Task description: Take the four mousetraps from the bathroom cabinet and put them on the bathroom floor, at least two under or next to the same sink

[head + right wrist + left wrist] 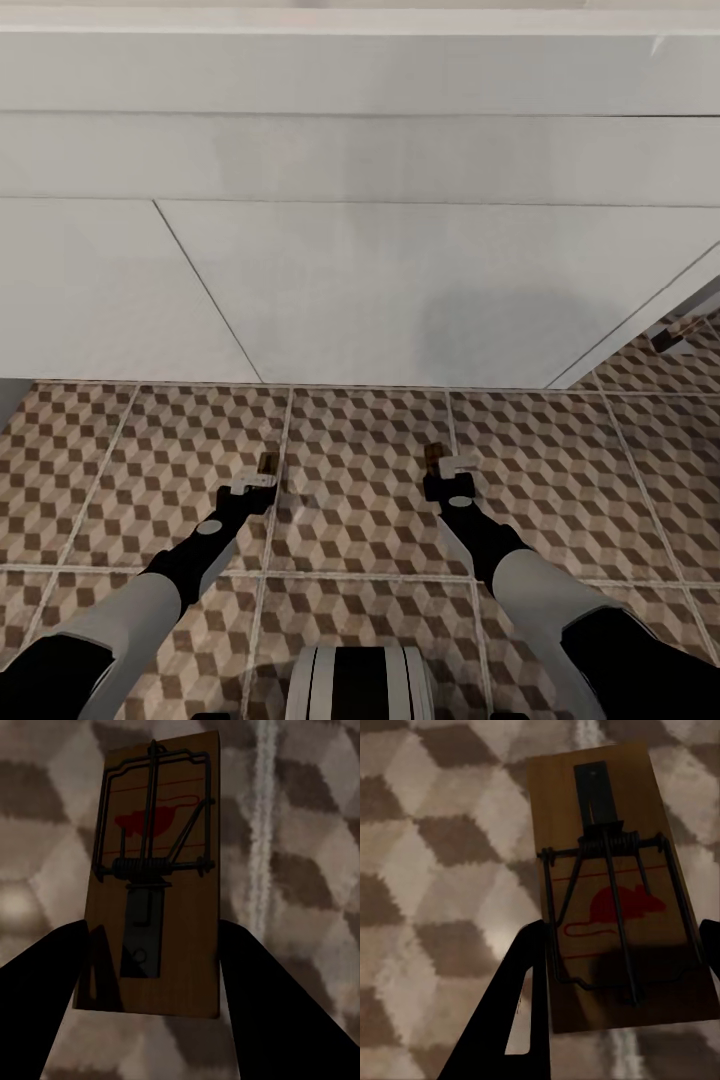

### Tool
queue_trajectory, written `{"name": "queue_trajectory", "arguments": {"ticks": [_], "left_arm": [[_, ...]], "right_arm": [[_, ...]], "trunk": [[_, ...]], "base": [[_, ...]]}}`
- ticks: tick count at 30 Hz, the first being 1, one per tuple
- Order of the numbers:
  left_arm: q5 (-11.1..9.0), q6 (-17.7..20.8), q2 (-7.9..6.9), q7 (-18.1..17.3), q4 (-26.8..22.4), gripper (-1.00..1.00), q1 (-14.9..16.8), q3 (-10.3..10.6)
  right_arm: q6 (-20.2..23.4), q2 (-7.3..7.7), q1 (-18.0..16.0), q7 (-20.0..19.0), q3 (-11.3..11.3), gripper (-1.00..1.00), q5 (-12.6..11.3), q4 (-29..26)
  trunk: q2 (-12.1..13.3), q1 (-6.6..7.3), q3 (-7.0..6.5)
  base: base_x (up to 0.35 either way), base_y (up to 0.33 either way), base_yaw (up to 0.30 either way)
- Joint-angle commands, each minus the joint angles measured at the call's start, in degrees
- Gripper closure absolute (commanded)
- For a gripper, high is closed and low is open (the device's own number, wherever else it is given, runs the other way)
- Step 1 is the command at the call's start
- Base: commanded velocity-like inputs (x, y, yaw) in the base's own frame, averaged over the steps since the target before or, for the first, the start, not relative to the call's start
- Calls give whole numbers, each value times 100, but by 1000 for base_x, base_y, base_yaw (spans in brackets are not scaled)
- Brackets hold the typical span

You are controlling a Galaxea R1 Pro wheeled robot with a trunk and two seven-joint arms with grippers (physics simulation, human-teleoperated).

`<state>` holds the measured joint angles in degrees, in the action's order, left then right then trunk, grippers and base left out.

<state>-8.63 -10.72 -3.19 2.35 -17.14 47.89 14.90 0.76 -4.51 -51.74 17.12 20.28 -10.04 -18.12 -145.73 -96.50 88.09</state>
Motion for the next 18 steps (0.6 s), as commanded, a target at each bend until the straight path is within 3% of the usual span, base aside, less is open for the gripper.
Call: {"name": "queue_trajectory", "arguments": {"ticks": [1,18], "left_arm": [[-46,-43,-3,52,10,100,4,51],[-91,87,3,98,35,100,7,39]], "right_arm": [[5,3,-3,38,49,100,-59,4],[-23,3,-2,39,20,100,-85,73]], "trunk": [[-1,1,3],[-1,1,3]], "base": [[0,0,0],[0,0,0]]}}
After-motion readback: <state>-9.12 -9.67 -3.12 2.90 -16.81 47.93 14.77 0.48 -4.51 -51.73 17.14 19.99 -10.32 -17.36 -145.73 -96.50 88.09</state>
